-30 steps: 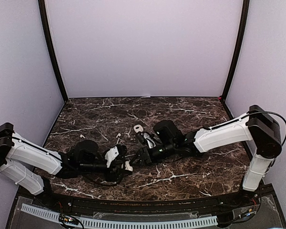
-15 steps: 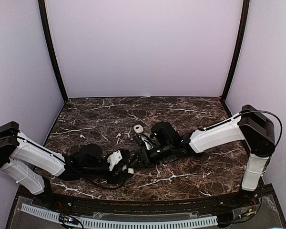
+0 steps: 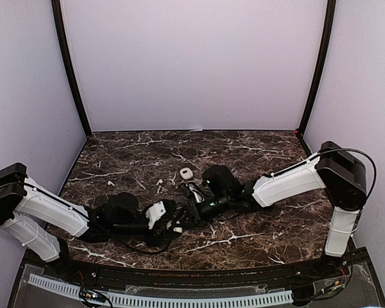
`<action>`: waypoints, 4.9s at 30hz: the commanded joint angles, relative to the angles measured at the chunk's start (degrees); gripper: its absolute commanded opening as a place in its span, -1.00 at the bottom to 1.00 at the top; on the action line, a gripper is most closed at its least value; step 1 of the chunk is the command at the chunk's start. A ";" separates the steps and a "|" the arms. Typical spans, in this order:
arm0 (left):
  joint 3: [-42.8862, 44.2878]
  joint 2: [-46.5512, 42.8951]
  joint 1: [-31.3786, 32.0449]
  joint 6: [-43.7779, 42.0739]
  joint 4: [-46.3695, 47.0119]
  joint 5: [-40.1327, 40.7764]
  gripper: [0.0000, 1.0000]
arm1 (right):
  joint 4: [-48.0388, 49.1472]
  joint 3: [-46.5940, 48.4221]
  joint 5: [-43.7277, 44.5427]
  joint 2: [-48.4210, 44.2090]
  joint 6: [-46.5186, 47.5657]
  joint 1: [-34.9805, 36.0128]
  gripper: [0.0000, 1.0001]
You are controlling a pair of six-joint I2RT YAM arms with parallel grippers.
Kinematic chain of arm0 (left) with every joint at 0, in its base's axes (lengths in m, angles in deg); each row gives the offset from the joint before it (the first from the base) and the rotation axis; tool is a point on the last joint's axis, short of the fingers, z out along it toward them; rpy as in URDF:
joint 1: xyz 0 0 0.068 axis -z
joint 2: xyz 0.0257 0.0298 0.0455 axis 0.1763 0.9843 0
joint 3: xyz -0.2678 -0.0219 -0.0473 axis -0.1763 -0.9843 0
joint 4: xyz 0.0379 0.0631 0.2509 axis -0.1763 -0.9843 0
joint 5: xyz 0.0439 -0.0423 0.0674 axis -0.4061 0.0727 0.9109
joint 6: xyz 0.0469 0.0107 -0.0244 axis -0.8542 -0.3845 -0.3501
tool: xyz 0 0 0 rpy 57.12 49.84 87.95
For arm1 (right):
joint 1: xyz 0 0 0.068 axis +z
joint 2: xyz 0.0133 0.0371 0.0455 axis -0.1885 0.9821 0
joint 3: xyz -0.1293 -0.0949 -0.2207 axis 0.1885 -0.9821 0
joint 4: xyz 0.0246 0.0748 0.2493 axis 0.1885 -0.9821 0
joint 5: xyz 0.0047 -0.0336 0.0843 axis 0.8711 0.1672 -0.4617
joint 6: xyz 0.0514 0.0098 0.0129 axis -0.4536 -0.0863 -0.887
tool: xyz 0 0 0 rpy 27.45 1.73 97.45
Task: Insert the wireless bluetooth earbuds into the charging case
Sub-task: Pass from the left arm to the right, then pass from the right arm to the left, then open the charging case, then move the left earbud to the center of the board.
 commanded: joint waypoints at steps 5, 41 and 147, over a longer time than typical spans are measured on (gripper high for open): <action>1.05 0.65 0.46 1.23 2.53 0.06 0.17 | 5.90 -1.85 -0.65 -0.16 -1.98 -0.43 -0.48; -2.77 -3.49 -13.51 14.98 11.94 -26.97 0.87 | -5.10 -6.61 15.27 -22.50 40.48 -1.39 -0.73; -11.12 -27.75 -34.45 26.37 7.11 -17.65 -0.58 | 1.35 10.64 39.81 3.40 27.79 1.85 0.11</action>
